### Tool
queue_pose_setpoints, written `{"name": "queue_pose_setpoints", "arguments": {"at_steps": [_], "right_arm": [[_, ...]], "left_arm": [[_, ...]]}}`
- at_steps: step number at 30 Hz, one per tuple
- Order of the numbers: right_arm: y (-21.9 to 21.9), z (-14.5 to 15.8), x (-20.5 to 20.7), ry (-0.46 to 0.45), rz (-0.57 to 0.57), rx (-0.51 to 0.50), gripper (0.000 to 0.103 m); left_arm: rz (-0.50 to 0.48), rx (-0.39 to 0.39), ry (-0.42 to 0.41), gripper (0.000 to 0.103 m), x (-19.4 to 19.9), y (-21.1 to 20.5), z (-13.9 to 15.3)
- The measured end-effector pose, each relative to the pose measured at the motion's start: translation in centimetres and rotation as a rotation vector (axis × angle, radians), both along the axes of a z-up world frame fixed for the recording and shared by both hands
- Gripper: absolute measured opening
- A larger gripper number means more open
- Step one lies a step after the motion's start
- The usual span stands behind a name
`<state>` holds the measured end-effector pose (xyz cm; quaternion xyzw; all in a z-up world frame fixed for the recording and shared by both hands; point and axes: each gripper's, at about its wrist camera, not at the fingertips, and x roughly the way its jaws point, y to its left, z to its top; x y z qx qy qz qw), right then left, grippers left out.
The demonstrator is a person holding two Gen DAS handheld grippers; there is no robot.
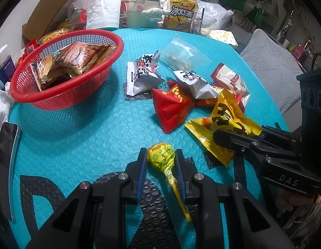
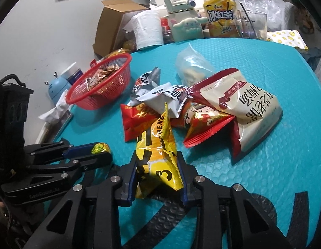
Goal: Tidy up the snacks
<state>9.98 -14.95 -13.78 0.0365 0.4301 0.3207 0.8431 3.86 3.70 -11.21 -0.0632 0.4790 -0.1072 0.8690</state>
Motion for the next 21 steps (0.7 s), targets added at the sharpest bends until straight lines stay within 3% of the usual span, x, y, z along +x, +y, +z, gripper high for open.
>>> {"name": "queue_pose_setpoints", "arguments": {"at_steps": [21], "right_arm": [[-1.4,2.2,-5.0,-0.037,0.024,0.021,0.031]], "left_arm": [[-0.037,-0.011,-0.063,0.025,-3.9,-1.6,2.6]]}}
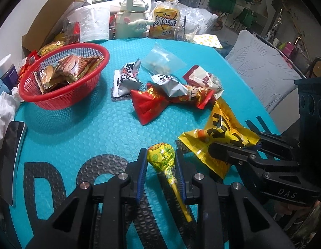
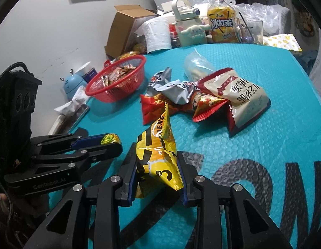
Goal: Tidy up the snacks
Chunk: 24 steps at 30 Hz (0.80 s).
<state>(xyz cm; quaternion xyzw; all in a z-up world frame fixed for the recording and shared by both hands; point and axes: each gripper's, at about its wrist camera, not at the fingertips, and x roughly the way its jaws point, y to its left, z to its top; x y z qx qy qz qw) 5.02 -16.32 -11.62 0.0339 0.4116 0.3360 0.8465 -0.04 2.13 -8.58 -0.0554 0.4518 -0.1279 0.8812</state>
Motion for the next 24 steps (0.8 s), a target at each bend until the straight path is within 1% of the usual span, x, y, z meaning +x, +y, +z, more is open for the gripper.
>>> {"name": "queue_pose_setpoints", "arguments": {"at_steps": [5,13,16,24], "right_arm": [[0.8,1.1,-0.6,-0.034,0.044,-0.019,0.031],[2.1,2.8,-0.6,-0.066,0.089,0.005,0.031],[2.7,4.0,-0.5,-0.092,0.112,0.016,0.031],[4.8,7.0,0.6,-0.174,0.175,0.000,0.031]], "left_arm": [[0.006,-0.001,-0.033,0.025,-0.6,0.4,1.2],[0.040,-0.014,-0.077,0.025,-0.8,1.8,2.7],[0.056,-0.020,-0.101,0.025,-0.8,2.3,3.5],[0.103,-0.018,-0.183,0.025,-0.5,4.1,6.2]]}}
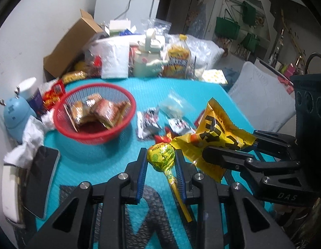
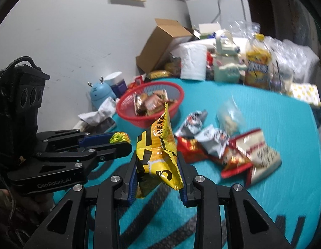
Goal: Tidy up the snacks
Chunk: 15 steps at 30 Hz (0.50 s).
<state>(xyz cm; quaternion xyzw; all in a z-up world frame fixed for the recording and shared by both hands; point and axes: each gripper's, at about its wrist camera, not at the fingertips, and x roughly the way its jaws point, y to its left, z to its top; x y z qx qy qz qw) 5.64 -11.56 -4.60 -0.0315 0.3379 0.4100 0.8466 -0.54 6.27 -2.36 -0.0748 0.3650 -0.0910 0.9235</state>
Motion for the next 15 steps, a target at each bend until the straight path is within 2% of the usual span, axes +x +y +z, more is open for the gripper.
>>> {"name": "queue_pose_setpoints", "arguments": {"at_steps": [8,15], "right_arm": [[2.5,2.8,1.5,-0.078,0.052,0.000,0.032],[4.7,4.2,4.0,-0.109,0.076,-0.008,0.031]], "left_arm": [[0.043,0.039,-0.074,0.025,1.5,2.2,2.8],[0.083,0.083,-0.117,0.025,3.6,4.6,4.1]]}}
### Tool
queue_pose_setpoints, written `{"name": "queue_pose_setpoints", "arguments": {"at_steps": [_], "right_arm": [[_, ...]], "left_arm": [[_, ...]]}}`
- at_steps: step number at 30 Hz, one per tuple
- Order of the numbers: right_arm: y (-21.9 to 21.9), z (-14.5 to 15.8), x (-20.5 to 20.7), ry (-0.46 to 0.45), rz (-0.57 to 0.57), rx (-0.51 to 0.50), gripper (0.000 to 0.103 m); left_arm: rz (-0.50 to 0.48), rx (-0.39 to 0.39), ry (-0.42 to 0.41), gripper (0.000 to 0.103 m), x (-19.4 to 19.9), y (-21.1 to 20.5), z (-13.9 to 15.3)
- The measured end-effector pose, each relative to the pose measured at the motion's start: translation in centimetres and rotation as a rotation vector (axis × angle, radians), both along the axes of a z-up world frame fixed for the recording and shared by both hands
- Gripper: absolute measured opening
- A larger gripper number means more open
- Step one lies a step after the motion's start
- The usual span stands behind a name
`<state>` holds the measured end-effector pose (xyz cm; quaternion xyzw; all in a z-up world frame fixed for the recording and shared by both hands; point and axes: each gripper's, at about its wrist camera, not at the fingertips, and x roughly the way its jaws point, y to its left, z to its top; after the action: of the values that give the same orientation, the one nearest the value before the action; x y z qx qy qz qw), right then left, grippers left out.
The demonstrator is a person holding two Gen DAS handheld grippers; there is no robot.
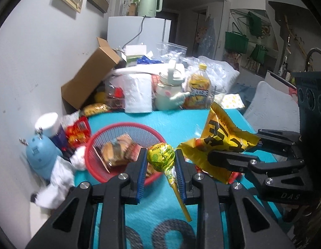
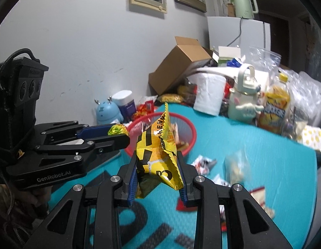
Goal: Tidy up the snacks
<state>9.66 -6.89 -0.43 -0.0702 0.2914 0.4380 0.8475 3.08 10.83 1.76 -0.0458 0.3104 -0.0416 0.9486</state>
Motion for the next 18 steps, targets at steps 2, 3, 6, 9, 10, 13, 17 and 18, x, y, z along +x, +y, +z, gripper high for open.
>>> {"name": "queue_pose_setpoints", "arguments": {"at_steps": [2,3,6,9,10,13,17,18], "right_arm": [[0.8,0.2,1.0,-0.008,0.000,-0.005,0.032],[1.0,0.3,1.3,-0.011,0.000,-0.006,0.031],[2.0,0.5,2.8,-0.017,-0.002,-0.010,0.031],[2.9,0.4,4.3,-0.023,-0.010,-0.018,0.031],[3.4,0.3,4.9,-0.026,-0.013,-0.024,0.032],[4.4,-0.3,6.2,-0.026,-0.013,-0.040,0.031],[5.6,-1.3,8.0,-0.021,-0.020,-0.064,0.031],[6.0,-1.7,8.4,-0.020,-0.022,-0.071,0.031]], "left_arm": [[0.010,0.005,0.000,0.025,0.7,0.8,-0.1],[0.013,0.007,0.001,0.025,1.0,1.0,-0.1],[0.031,0.019,0.007,0.025,2.3,2.0,-0.3],[0.045,0.023,0.022,0.025,3.7,3.0,-1.0],[0.050,0.025,0.027,0.025,4.0,3.2,-1.2],[0.060,0.020,0.054,0.025,5.0,3.9,-2.3],[0.076,0.000,0.104,0.025,6.3,4.8,-4.1],[0.080,-0.008,0.119,0.025,6.6,5.1,-4.6]]}}
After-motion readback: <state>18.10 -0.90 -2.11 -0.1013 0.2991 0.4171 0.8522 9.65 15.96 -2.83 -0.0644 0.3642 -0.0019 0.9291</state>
